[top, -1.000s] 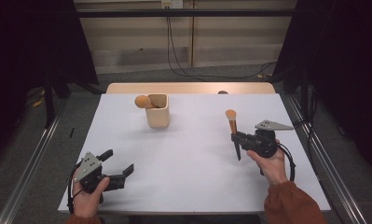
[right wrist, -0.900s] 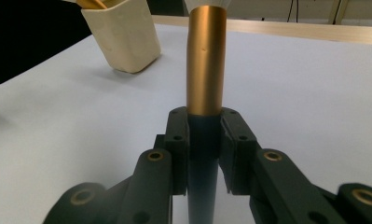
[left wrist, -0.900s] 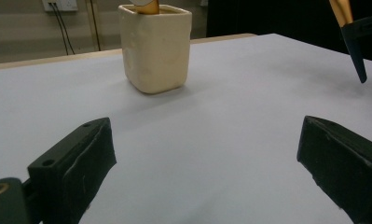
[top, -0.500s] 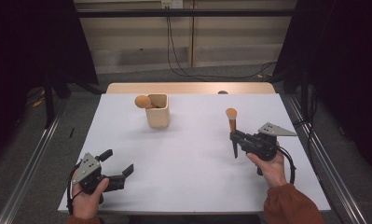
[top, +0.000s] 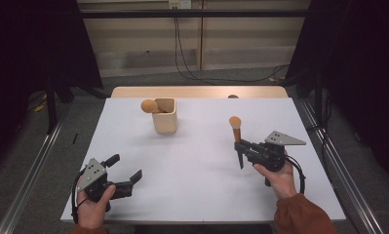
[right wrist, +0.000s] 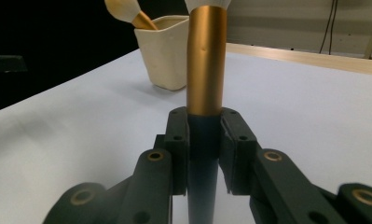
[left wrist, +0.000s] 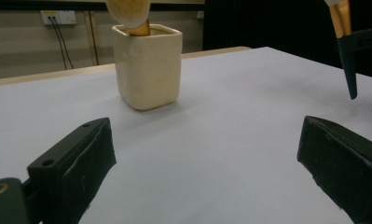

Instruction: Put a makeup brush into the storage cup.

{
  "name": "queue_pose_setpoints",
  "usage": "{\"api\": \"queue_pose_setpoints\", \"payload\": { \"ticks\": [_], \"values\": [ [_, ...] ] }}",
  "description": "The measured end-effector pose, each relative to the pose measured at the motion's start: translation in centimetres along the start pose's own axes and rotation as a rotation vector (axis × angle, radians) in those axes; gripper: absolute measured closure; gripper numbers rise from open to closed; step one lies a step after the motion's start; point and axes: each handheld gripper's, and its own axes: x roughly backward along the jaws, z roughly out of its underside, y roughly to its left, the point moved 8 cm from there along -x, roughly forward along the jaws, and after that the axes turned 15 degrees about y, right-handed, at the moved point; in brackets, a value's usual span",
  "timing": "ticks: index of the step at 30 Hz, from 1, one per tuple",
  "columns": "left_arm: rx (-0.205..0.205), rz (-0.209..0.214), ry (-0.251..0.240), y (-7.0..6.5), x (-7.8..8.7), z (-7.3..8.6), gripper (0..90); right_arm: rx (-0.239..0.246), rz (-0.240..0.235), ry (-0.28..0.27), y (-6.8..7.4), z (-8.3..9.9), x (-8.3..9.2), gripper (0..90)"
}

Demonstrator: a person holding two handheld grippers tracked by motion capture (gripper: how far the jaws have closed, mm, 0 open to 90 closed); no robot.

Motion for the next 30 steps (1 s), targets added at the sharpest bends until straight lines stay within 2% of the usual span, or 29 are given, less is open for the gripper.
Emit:
{"api": "queue_pose_setpoints", "payload": {
  "ticks": [7, 10, 13, 17, 23, 28, 29, 30],
  "values": [
    [-0.008, 0.036, 0.021, -0.8, -0.7, -0.3, 3.8, 0.014, -0.032, -0.001, 1.4, -0.2, -0.5, 75.2],
    [-0.009, 0.042, 0.022, -1.1, -0.8, -0.5, 3.8, 0.023, -0.044, -0.003, 2.0, -0.4, -0.5, 75.2],
    [-0.013, 0.023, 0.018, -1.2, -1.0, -1.0, 3.6, 0.032, -0.054, 0.000, 2.5, -0.5, -0.7, 75.2],
    [-0.024, 0.036, 0.024, -1.6, -1.2, -1.5, 3.5, 0.038, -0.067, -0.002, 3.1, -0.6, -0.9, 75.2],
    [-0.035, 0.065, 0.022, -2.5, -1.7, -2.7, 3.5, 0.029, -0.093, -0.009, 3.6, -0.7, -1.3, 75.2],
    [-0.049, 0.098, 0.027, -3.8, -2.6, -3.8, 3.5, 0.037, -0.106, -0.012, 4.1, -0.8, -1.4, 75.2],
    [-0.039, 0.105, 0.026, -4.1, -2.8, -4.0, 3.4, 0.040, -0.106, -0.011, 4.2, -0.7, -1.5, 75.2],
    [-0.044, 0.126, 0.040, -4.5, -3.1, -4.3, 3.2, 0.039, -0.109, -0.009, 4.3, -0.7, -1.5, 75.2]
  ]
}}
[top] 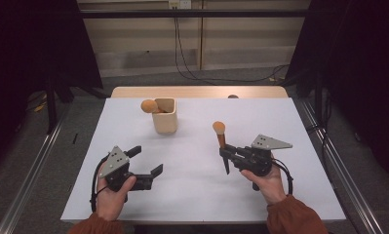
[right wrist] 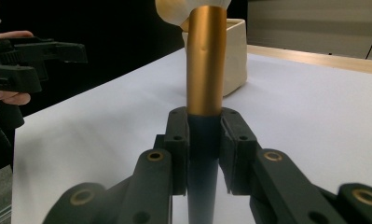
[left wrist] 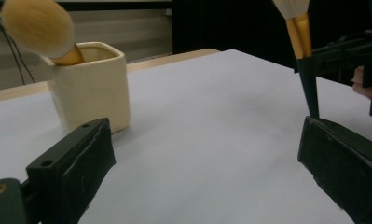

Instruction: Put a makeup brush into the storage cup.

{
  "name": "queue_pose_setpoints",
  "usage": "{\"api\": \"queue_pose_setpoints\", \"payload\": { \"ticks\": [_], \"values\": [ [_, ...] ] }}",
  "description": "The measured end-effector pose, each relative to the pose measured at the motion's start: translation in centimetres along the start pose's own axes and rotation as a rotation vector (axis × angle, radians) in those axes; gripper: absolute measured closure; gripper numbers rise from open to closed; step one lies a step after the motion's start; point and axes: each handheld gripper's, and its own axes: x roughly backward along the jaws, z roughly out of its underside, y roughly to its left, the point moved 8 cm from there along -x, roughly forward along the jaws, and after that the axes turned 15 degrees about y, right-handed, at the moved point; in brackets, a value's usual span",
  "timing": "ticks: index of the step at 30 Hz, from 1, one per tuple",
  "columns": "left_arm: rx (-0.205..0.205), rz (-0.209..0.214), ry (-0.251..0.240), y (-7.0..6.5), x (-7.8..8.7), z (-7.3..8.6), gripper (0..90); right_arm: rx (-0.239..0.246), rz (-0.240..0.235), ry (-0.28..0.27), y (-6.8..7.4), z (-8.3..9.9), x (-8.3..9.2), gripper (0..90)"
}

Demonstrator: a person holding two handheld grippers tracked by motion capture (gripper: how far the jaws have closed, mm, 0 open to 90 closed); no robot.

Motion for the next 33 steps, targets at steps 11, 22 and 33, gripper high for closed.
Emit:
{"api": "queue_pose_setpoints", "payload": {
  "ticks": [11, 22, 33],
  "values": [
    [-0.032, 0.068, -0.014, -2.7, -2.5, -3.1, 2.2, 0.008, -0.018, 0.005, 0.5, 0.1, -0.5, 75.2],
    [-0.052, 0.084, 0.003, -3.5, -4.0, -4.3, 2.2, 0.030, -0.039, 0.009, 1.7, -0.1, -1.3, 75.1],
    [-0.054, 0.102, -0.012, -5.0, -5.3, -6.2, 3.0, 0.050, -0.059, 0.004, 2.9, -0.4, -1.7, 75.1]
  ]
}}
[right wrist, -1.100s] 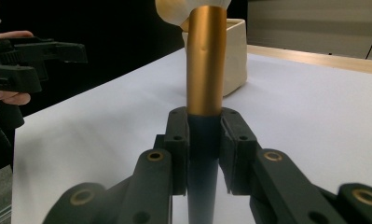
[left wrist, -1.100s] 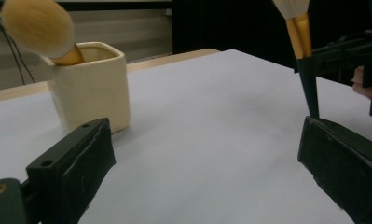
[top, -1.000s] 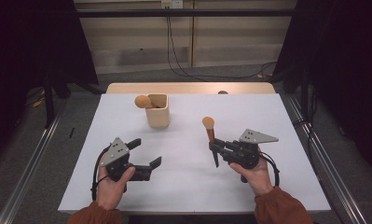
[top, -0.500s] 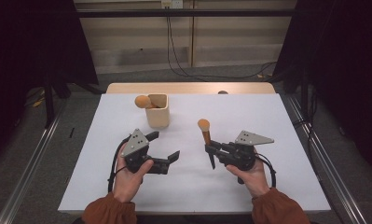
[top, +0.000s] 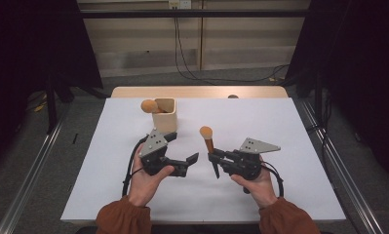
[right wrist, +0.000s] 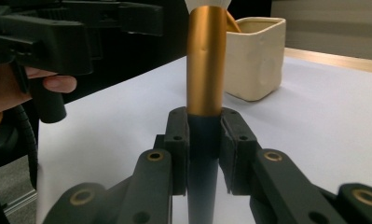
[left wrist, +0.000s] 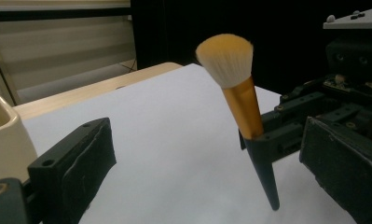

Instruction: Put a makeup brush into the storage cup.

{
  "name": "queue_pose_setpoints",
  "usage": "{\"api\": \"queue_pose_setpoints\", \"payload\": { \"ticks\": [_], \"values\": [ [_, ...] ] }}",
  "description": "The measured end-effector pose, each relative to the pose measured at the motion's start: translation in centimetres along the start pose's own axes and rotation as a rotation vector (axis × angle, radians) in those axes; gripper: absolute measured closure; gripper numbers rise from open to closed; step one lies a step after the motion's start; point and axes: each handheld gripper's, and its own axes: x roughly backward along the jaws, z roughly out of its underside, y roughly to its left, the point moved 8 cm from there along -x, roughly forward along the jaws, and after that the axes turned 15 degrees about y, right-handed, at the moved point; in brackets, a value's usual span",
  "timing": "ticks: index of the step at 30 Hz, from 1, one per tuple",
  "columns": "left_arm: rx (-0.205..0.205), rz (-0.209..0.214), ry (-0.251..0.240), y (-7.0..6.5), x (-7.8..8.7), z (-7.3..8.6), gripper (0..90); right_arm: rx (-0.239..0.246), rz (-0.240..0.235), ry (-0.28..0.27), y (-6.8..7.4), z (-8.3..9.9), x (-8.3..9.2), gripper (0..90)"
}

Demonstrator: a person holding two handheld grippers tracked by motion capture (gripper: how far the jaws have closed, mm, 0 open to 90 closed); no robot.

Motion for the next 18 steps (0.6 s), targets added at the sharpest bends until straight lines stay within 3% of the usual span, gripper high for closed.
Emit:
{"api": "queue_pose_setpoints", "payload": {
  "ticks": [11, 18],
  "values": [
    [-0.011, 0.004, 0.011, -0.9, -1.6, -0.9, 5.3, 0.014, -0.013, 0.005, 1.0, -0.1, -0.6, 75.2],
    [0.042, -0.011, 0.030, -0.1, -1.7, -0.4, 14.3, 0.028, -0.024, 0.008, 1.8, -0.2, -0.8, 75.2]
  ]
}}
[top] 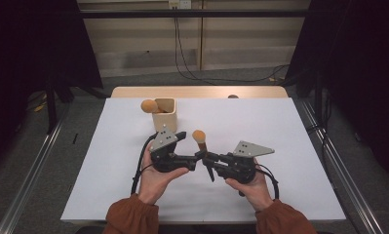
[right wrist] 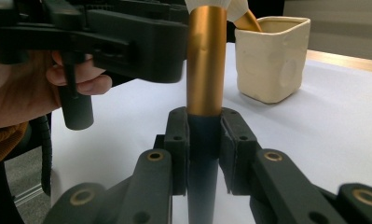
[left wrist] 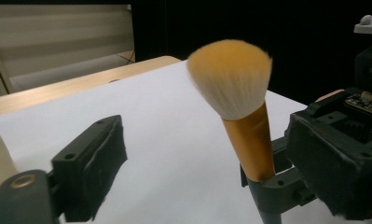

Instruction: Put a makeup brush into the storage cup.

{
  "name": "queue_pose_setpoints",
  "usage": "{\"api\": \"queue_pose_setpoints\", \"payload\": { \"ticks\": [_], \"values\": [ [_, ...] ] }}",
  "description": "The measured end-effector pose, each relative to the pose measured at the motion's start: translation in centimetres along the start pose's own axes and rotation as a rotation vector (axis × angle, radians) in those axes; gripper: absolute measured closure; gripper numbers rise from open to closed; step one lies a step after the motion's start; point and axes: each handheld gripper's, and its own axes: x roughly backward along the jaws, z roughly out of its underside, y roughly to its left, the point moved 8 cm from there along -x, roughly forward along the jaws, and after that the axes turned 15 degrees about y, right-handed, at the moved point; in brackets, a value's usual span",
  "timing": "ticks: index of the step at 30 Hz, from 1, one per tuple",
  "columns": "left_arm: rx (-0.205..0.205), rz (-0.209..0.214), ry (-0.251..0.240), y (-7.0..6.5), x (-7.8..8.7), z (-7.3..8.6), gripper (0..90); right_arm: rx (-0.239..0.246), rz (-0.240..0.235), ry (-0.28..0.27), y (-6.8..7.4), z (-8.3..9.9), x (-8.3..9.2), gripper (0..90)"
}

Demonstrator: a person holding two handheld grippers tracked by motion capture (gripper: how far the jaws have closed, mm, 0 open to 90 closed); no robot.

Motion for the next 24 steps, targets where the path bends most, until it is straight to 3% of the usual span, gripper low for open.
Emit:
{"api": "queue_pose_setpoints", "payload": {
  "ticks": [4, 6, 15, 17, 20, 24],
  "values": [
    [-0.010, 0.023, -0.010, -0.5, 0.0, 0.0, 16.4, 0.004, -0.005, 0.004, 0.3, 0.0, -0.3, 75.1],
    [-0.010, 0.002, -0.018, -0.6, -0.1, 0.0, 19.7, 0.006, -0.005, 0.005, 0.4, 0.0, -0.4, 75.1],
    [-0.013, 0.028, -0.019, -1.2, -0.5, 0.2, 28.8, 0.007, 0.000, -0.006, 0.7, -0.1, -0.5, 75.1],
    [0.007, 0.034, -0.014, -1.2, -0.9, 0.4, 29.7, 0.006, 0.003, -0.008, 0.6, -0.1, -0.5, 75.1],
    [0.014, 0.041, -0.004, -1.2, -1.1, 0.7, 34.8, 0.003, 0.008, -0.011, 0.5, -0.1, -0.5, 75.1],
    [0.038, 0.092, -0.008, -1.2, -1.2, 0.5, 48.6, -0.004, 0.015, -0.011, 0.4, -0.1, -0.4, 75.2]
  ]
}}
